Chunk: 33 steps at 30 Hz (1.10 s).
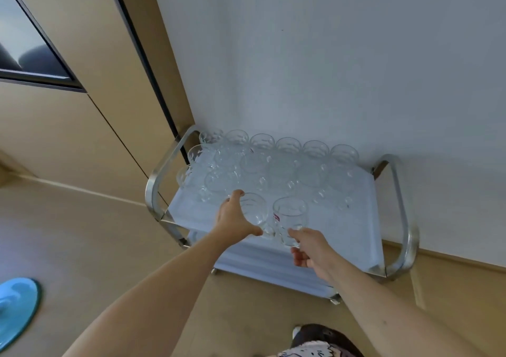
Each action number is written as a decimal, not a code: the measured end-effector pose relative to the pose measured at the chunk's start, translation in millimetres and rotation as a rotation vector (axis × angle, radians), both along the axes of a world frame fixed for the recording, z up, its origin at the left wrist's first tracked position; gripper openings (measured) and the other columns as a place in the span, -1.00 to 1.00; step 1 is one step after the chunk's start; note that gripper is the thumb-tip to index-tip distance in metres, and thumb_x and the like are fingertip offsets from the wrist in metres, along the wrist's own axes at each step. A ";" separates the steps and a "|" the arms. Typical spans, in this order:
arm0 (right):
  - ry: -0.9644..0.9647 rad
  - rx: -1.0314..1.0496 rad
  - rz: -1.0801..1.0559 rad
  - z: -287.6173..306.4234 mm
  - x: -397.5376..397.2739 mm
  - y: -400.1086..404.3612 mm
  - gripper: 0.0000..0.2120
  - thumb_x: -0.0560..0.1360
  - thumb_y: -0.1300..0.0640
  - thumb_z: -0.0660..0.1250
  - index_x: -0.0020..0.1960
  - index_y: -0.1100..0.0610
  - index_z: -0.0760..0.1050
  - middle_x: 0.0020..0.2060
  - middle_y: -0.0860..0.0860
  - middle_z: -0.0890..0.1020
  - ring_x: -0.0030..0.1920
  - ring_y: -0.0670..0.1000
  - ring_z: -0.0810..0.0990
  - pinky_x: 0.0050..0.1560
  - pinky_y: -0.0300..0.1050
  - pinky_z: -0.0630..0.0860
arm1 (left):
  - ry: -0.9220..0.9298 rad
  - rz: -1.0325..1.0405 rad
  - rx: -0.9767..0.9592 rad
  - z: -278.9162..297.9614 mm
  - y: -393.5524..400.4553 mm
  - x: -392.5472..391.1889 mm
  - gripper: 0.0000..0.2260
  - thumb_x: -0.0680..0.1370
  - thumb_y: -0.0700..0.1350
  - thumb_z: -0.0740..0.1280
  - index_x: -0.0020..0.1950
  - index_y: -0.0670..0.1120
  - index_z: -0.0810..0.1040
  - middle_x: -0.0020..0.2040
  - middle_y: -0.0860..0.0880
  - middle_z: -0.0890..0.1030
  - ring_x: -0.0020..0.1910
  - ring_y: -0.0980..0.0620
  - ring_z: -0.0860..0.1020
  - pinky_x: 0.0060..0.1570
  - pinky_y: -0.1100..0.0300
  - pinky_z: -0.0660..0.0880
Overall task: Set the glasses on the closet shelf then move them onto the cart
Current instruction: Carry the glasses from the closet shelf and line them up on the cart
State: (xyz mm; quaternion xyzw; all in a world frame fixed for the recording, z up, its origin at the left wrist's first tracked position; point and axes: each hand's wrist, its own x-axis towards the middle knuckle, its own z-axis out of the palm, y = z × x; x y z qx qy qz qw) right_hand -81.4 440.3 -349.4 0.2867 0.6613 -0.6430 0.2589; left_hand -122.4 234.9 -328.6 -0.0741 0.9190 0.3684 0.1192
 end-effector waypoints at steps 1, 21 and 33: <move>-0.005 0.005 -0.006 -2.1 -2.5 -1.5 -0.87 0.61 0.08 0.36 0.09 0.13 0.52 -0.30 0.12 0.52 -0.38 0.02 0.44 -0.36 -0.12 0.50 | 0.001 -0.006 -0.006 -1.2 0.0 -2.8 0.01 0.19 -0.02 0.72 0.52 -0.01 0.25 0.39 -0.09 0.40 0.34 -0.10 0.42 0.27 0.05 0.43; -0.053 0.047 0.057 -65.9 -47.0 9.4 -0.59 0.72 -0.09 0.06 -0.20 0.11 0.41 -0.17 0.11 0.58 -0.21 0.04 0.49 -0.23 -0.09 0.48 | -0.085 -0.153 -0.191 -46.0 10.2 -58.2 0.02 0.25 -0.03 0.68 0.57 -0.04 0.17 0.47 -0.04 0.29 0.39 -0.09 0.37 0.28 0.09 0.45; -0.048 0.161 0.126 -83.0 -58.4 15.7 -0.58 0.71 -0.06 0.09 -0.24 0.12 0.40 -0.14 0.11 0.54 -0.19 0.06 0.46 -0.22 -0.05 0.48 | -0.003 -0.282 -0.379 -47.9 7.5 -87.1 -0.02 0.31 0.03 0.59 0.61 -0.11 0.17 0.46 -0.06 0.32 0.46 -0.09 0.21 0.35 0.15 0.32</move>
